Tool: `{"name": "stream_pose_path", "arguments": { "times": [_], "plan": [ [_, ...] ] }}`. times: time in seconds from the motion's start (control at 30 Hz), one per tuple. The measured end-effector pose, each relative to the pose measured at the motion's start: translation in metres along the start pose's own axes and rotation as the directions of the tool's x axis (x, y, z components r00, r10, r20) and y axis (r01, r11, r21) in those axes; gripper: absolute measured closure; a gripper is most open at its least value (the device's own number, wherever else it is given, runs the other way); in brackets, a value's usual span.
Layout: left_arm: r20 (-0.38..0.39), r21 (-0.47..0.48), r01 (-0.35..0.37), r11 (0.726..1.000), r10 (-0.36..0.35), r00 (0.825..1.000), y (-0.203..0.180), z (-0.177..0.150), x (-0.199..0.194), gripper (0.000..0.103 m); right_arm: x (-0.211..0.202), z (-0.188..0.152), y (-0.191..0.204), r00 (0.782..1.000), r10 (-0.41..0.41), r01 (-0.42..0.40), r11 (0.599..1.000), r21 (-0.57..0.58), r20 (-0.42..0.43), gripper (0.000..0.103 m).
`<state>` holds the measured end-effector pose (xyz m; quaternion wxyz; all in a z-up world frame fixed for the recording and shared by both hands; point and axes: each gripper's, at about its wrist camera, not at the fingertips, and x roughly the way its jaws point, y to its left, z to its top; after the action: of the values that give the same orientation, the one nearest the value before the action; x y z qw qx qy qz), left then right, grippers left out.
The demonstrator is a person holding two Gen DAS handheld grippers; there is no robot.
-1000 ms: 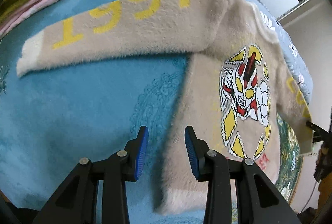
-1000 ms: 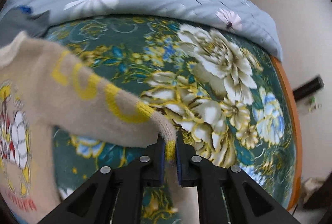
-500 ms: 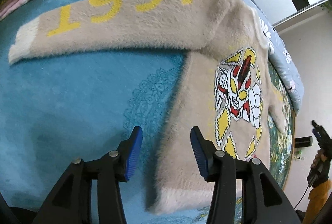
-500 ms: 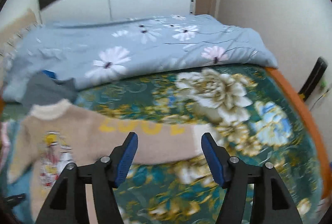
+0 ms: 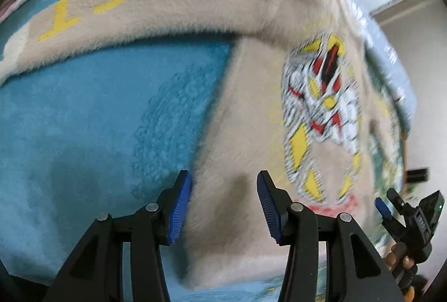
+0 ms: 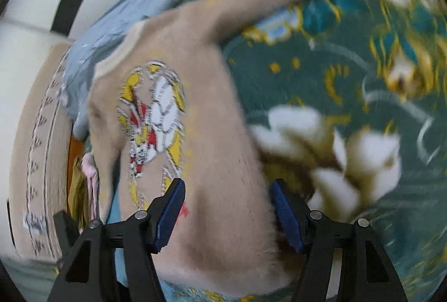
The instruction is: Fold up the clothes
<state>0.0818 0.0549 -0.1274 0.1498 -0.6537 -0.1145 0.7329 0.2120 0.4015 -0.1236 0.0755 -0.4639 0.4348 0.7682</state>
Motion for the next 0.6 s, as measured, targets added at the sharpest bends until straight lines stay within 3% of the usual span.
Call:
{"name": "stream_pose_path", "arguments": {
  "times": [0.17, 0.2, 0.27, 0.3, 0.33, 0.37, 0.6],
  "plan": [
    [-0.006, -0.018, 0.051, 0.999, -0.051, 0.999, 0.010, -0.003, 0.002, 0.053, 0.006, -0.003, 0.003, 1.000, 0.029, -0.028, 0.995, 0.093, -0.006, 0.039],
    [-0.005, -0.025, 0.066, 0.998, -0.066, 0.998, 0.013, -0.004, 0.002, 0.055, 0.007, -0.003, 0.007, 1.000, 0.002, 0.000, 0.997, 0.077, -0.017, 0.045],
    [0.008, -0.013, 0.053, 0.999, -0.053, 0.999, 0.015, -0.006, -0.001, 0.077, 0.007, -0.003, 0.014, 0.998, -0.053, 0.055, 0.998, 0.044, -0.039, 0.072],
    [0.015, -0.007, 0.045, 0.999, -0.045, 0.999, 0.017, -0.007, -0.002, 0.088, 0.007, -0.005, 0.016, 0.996, -0.070, 0.071, 0.997, 0.032, -0.046, 0.076],
    [0.022, -0.001, 0.038, 0.999, -0.038, 0.999, 0.018, -0.008, -0.003, 0.092, 0.005, -0.006, 0.018, 0.996, -0.076, 0.077, 0.997, 0.027, -0.048, 0.089],
    [0.032, 0.004, 0.043, 0.999, -0.043, 0.999, 0.022, -0.007, -0.005, 0.092, 0.003, -0.007, 0.021, 0.996, -0.074, 0.075, 0.997, 0.025, -0.050, 0.092],
    [0.068, 0.063, 0.056, 0.996, -0.060, 0.996, 0.021, -0.015, -0.031, 0.093, -0.017, -0.004, 0.052, 0.994, -0.093, 0.090, 0.994, -0.068, -0.049, 0.093]
  ]
}}
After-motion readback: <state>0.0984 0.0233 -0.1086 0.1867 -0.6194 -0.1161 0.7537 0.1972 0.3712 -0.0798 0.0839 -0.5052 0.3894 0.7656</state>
